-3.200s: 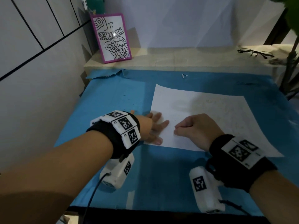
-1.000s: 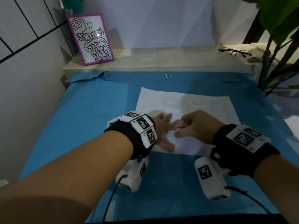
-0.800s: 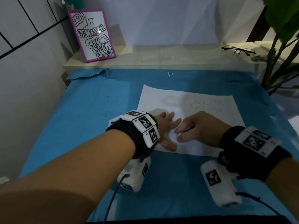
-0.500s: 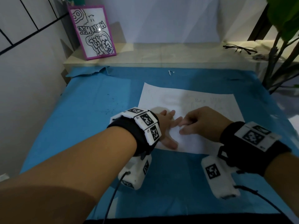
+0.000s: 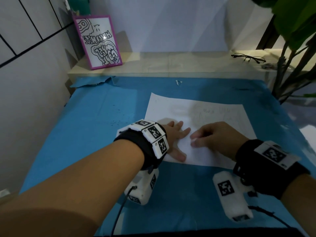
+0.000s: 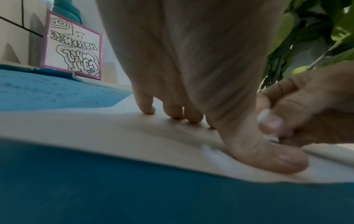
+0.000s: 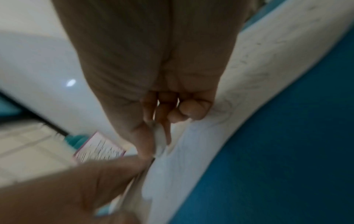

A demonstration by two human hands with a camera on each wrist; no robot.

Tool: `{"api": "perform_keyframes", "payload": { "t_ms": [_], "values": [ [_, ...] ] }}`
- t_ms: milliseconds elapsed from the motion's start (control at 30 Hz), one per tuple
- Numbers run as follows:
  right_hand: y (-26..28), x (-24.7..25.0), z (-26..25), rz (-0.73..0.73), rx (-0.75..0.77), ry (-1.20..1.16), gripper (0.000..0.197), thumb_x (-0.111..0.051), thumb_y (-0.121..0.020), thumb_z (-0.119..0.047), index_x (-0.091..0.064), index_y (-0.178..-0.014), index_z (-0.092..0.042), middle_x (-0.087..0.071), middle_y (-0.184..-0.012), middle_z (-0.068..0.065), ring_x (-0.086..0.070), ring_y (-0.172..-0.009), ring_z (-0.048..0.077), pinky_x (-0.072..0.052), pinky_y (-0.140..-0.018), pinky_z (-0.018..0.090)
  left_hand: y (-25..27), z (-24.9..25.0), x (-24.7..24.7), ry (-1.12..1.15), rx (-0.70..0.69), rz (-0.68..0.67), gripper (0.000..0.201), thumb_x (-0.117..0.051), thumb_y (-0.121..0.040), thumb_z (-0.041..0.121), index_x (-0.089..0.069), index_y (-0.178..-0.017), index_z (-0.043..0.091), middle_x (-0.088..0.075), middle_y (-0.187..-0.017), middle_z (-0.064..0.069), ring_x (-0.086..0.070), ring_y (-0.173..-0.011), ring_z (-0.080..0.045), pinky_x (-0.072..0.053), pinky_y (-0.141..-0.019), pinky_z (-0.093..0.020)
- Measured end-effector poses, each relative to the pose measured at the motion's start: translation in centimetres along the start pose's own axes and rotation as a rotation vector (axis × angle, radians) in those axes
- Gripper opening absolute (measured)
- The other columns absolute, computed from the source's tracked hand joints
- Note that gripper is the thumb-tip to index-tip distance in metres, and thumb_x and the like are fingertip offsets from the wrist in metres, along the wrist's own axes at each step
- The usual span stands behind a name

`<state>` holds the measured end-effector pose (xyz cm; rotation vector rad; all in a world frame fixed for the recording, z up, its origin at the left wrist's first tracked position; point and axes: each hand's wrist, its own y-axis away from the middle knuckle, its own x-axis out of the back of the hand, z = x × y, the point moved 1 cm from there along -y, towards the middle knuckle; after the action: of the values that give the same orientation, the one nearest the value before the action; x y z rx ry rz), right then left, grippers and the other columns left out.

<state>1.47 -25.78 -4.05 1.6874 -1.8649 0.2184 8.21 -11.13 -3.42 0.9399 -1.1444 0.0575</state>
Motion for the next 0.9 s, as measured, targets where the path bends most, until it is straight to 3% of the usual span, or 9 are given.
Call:
{"api": "perform_keyframes", "payload": {
  "t_ms": [167,333,467,500,600,667,800,833,900],
  "values": [
    [-0.2,0.1,2.5,0.196,-0.152,-0.544,0.004,-0.07,-0.079,-0.009,-0.069,-0.083,-0.009,-0.06,-0.07,0.011,-0.05,-0.055,0.018,-0.043,-0.054,0.027,1.8,1.4,-0.8,-0.043,0.05,0.049,0.092,-0.043,-0.092,0.059,0.016,-0.151,0.019,0.023,-0.157,0.001,0.012,-0.146,-0.022,-0.004,-0.118,-0.048],
    [-0.4,-0.2,3.1,0.189,-0.087,-0.612,0.005,-0.065,-0.082,-0.005,-0.067,-0.079,-0.009,-0.059,-0.071,0.015,-0.047,-0.053,0.018,-0.04,-0.049,0.026,4.1,3.9,-3.3,-0.153,-0.195,-0.046,0.069,-0.02,-0.096,0.06,0.016,-0.149,0.034,0.026,-0.155,0.01,0.018,-0.144,-0.014,0.002,-0.116,-0.049],
    [-0.5,-0.3,3.2,0.186,-0.066,-0.6,0.005,-0.065,-0.082,-0.004,-0.066,-0.079,-0.008,-0.057,-0.07,0.016,-0.045,-0.053,0.019,-0.039,-0.046,0.025,2.4,-0.3,-1.5,-0.13,0.35,0.086,0.067,-0.015,-0.098,0.054,0.009,-0.152,0.023,0.02,-0.158,0.001,0.011,-0.146,-0.026,-0.007,-0.116,-0.052],
    [-0.5,-0.3,3.3,0.188,-0.059,-0.605,0.006,-0.065,-0.082,-0.004,-0.066,-0.078,-0.008,-0.057,-0.07,0.016,-0.045,-0.053,0.019,-0.038,-0.046,0.025,2.2,-0.2,-1.3,-0.099,0.366,0.127,0.069,-0.016,-0.098,0.056,0.007,-0.152,0.021,0.019,-0.158,0.002,0.011,-0.147,-0.024,-0.006,-0.116,-0.051],
    [-0.4,-0.3,3.3,0.182,-0.05,-0.658,0.008,-0.063,-0.082,-0.001,-0.065,-0.077,-0.008,-0.057,-0.068,0.014,-0.044,-0.052,0.018,-0.038,-0.043,0.023,2.8,3.7,-2.1,-0.066,-0.081,0.06,0.058,-0.013,-0.1,0.052,0.003,-0.152,0.033,0.021,-0.157,0.01,0.014,-0.145,-0.013,0.0,-0.118,-0.049],
    [-0.2,-0.3,3.2,0.168,-0.05,-0.674,0.007,-0.064,-0.082,-0.001,-0.065,-0.078,-0.007,-0.057,-0.069,0.014,-0.045,-0.052,0.017,-0.039,-0.044,0.023,3.3,4.0,-2.7,-0.081,-0.149,-0.024,0.054,-0.011,-0.1,0.05,0.006,-0.15,0.038,0.021,-0.157,0.011,0.015,-0.145,-0.013,0.002,-0.118,-0.048],
    [0.5,-0.6,3.3,0.152,-0.041,-0.646,0.007,-0.068,-0.079,-0.004,-0.069,-0.075,-0.009,-0.058,-0.073,0.016,-0.047,-0.054,0.018,-0.04,-0.047,0.026,2.2,-2.2,-0.7,-0.146,0.541,0.041,0.067,-0.017,-0.098,0.055,0.002,-0.152,0.022,0.012,-0.16,-0.003,0.005,-0.146,-0.03,-0.011,-0.115,-0.053],
    [0.7,-0.8,3.3,0.145,-0.038,-0.634,0.008,-0.068,-0.079,-0.004,-0.069,-0.074,-0.011,-0.058,-0.072,0.016,-0.047,-0.055,0.019,-0.04,-0.048,0.027,2.2,-2.8,-0.1,-0.12,0.624,0.057,0.072,-0.018,-0.097,0.058,0.006,-0.152,0.019,0.014,-0.159,-0.004,0.007,-0.147,-0.029,-0.007,-0.116,-0.052],
    [1.1,-1.0,3.4,0.134,-0.036,-0.62,0.009,-0.068,-0.079,-0.004,-0.07,-0.074,-0.011,-0.058,-0.071,0.015,-0.047,-0.055,0.019,-0.041,-0.048,0.027,2.3,-1.3,0.7,-0.144,0.462,0.123,0.071,-0.018,-0.099,0.054,0.016,-0.15,0.018,0.023,-0.157,-0.002,0.013,-0.146,-0.024,-0.003,-0.118,-0.049]
  ]
}}
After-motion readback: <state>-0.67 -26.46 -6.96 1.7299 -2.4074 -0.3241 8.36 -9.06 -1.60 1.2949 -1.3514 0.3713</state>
